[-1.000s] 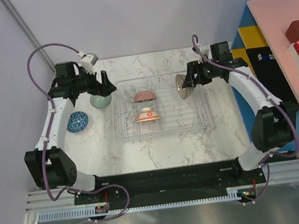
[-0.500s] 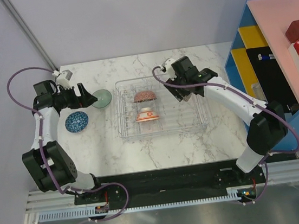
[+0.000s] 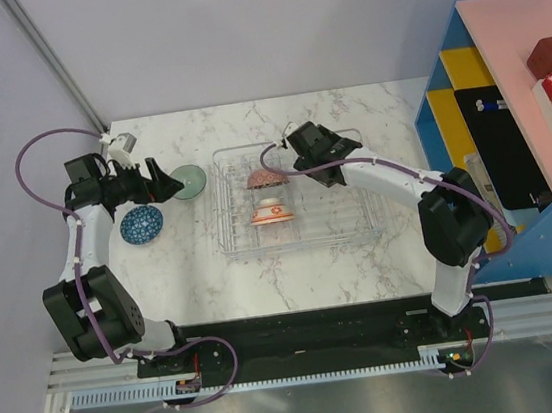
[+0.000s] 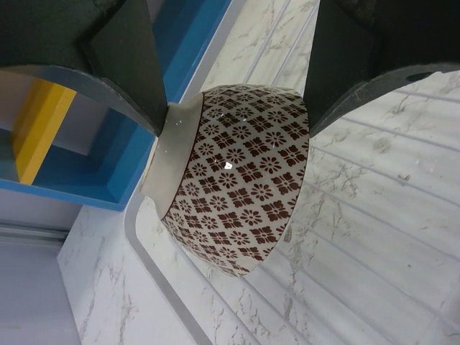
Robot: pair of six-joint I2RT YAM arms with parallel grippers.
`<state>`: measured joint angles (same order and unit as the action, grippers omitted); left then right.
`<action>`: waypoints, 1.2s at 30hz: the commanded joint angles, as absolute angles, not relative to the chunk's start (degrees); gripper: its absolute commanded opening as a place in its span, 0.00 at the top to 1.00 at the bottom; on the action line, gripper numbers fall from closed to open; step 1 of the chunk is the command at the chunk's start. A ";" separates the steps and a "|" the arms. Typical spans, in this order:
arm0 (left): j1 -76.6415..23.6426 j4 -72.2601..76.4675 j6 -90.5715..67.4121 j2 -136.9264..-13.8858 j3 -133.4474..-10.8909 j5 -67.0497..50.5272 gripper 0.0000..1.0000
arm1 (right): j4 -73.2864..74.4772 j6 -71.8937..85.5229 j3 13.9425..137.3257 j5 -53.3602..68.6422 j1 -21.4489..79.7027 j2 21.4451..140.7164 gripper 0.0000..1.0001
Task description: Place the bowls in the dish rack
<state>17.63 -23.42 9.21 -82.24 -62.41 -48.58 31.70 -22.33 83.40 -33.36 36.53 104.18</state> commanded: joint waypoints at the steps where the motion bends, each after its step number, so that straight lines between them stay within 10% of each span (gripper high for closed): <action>1: 17.93 -20.74 8.00 -80.42 -61.96 -50.71 0.00 | 25.14 -26.45 84.37 -40.51 37.09 105.90 1.00; 31: 17.93 -19.86 7.82 -80.60 -60.91 -52.30 0.00 | 16.61 -32.25 81.83 -48.87 39.11 118.30 0.99; 36: 17.93 -19.78 7.82 -80.24 -60.73 -52.29 0.00 | 18.10 -31.82 80.86 -46.76 39.11 118.13 0.27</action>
